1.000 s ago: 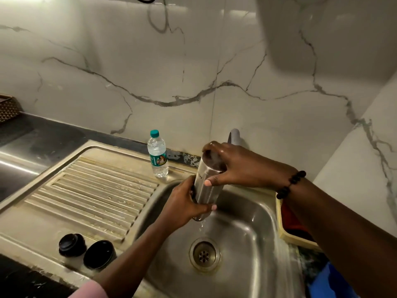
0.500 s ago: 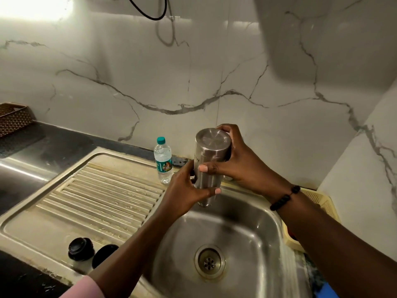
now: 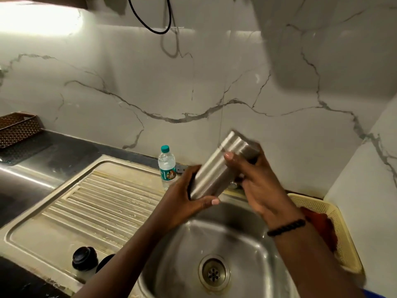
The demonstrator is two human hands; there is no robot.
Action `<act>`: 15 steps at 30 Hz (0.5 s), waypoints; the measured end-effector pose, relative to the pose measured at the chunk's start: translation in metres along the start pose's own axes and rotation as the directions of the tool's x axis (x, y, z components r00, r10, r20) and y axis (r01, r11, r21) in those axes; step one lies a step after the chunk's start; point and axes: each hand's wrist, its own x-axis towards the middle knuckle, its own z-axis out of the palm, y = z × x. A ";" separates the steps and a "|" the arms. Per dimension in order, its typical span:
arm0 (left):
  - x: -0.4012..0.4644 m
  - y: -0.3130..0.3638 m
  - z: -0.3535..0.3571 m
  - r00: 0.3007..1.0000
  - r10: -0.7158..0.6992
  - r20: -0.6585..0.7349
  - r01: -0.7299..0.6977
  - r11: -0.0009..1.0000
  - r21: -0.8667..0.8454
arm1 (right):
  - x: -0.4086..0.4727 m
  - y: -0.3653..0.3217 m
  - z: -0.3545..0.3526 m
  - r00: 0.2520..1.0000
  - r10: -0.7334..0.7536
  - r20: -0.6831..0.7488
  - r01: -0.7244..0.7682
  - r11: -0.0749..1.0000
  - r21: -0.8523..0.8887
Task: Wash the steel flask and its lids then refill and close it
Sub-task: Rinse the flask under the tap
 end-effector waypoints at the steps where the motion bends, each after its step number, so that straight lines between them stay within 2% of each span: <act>1: -0.005 -0.008 0.003 0.999 -0.036 0.037 0.034 0.998 0.049 | -0.008 0.021 -0.001 0.997 0.058 -0.053 -0.058 0.998 0.005; 2: -0.010 -0.019 0.008 0.994 -0.074 0.081 0.066 0.993 0.096 | -0.018 0.043 0.001 0.994 0.077 -0.083 -0.089 0.985 -0.145; 3: -0.017 -0.031 0.017 0.988 -0.093 0.127 0.076 0.989 0.129 | -0.028 0.067 0.002 0.995 0.069 -0.077 -0.094 0.915 -0.393; 4: -0.026 -0.044 0.026 0.981 -0.105 0.164 0.083 0.987 0.139 | -0.039 0.092 0.003 0.997 0.050 -0.054 -0.073 0.800 -0.595; 5: -0.036 -0.056 0.035 0.974 -0.127 0.187 0.103 0.986 0.132 | -0.049 0.112 0.004 0.999 0.012 -0.042 -0.038 0.709 -0.704; 9: -0.057 -0.080 0.049 0.972 -0.205 0.112 0.203 0.979 0.027 | -0.056 0.126 0.004 0.984 0.135 -0.116 -0.175 0.846 -0.504; 11: -0.058 -0.080 0.047 0.979 -0.203 0.033 0.203 0.979 -0.014 | -0.050 0.124 0.011 0.986 0.163 -0.025 -0.151 0.833 -0.533; 15: -0.054 -0.076 0.028 0.964 -0.208 -0.165 0.199 0.977 -0.072 | -0.034 0.121 0.037 0.988 0.116 0.098 -0.033 0.794 -0.607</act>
